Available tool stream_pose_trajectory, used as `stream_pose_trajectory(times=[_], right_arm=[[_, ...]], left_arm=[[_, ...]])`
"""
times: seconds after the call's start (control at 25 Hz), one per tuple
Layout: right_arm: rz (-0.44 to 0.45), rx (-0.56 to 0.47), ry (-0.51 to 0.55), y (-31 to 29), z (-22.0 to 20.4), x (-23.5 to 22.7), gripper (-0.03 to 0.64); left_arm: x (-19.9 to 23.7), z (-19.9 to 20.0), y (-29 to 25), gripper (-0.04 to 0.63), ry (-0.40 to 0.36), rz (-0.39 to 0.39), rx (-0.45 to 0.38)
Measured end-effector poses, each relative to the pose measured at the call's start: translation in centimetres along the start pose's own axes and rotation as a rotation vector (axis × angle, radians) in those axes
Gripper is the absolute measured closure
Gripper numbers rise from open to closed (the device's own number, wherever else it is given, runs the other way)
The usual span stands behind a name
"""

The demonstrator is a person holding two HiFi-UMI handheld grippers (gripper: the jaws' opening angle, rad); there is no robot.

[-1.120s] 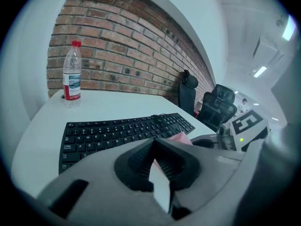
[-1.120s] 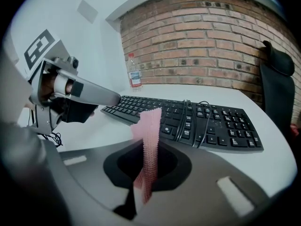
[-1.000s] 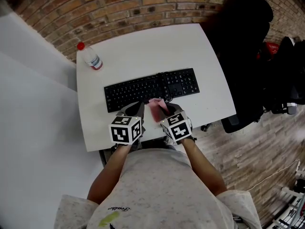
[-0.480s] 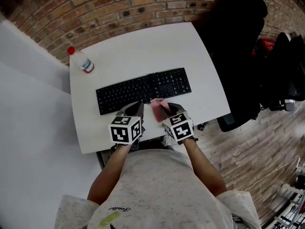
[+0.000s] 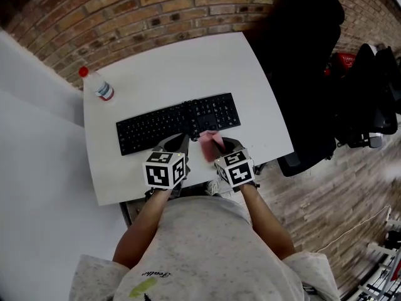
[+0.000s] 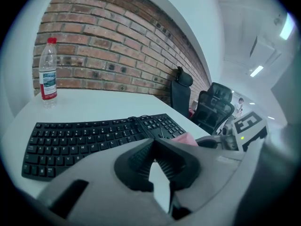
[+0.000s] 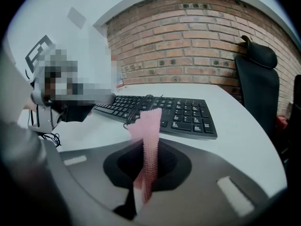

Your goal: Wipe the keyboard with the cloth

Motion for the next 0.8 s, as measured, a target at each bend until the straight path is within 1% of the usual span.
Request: stream_pose_trajectory(times=[0.64, 0.8], right_arm=[[-0.052, 0.003, -0.033, 1.9, -2.4, -5.7, 0.594], [-0.077, 0.009, -0.04, 2.5, -3.1, -7.2, 0.594]], left_arm=[[-3.2, 0.4, -3.3, 0.6, -0.017, -0.001, -0.003], [-3.9, 0.4, -4.0, 0.6, -0.015, -0.003, -0.007]])
Point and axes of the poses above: the fingertips, and each gripper's own axes: y backward along the fingers, x to its left, z out of its top, the point moved 5 cm from there along y, backward along the fingers, and after that the axes turned 13 degrees about y, right-handed, at the moved point
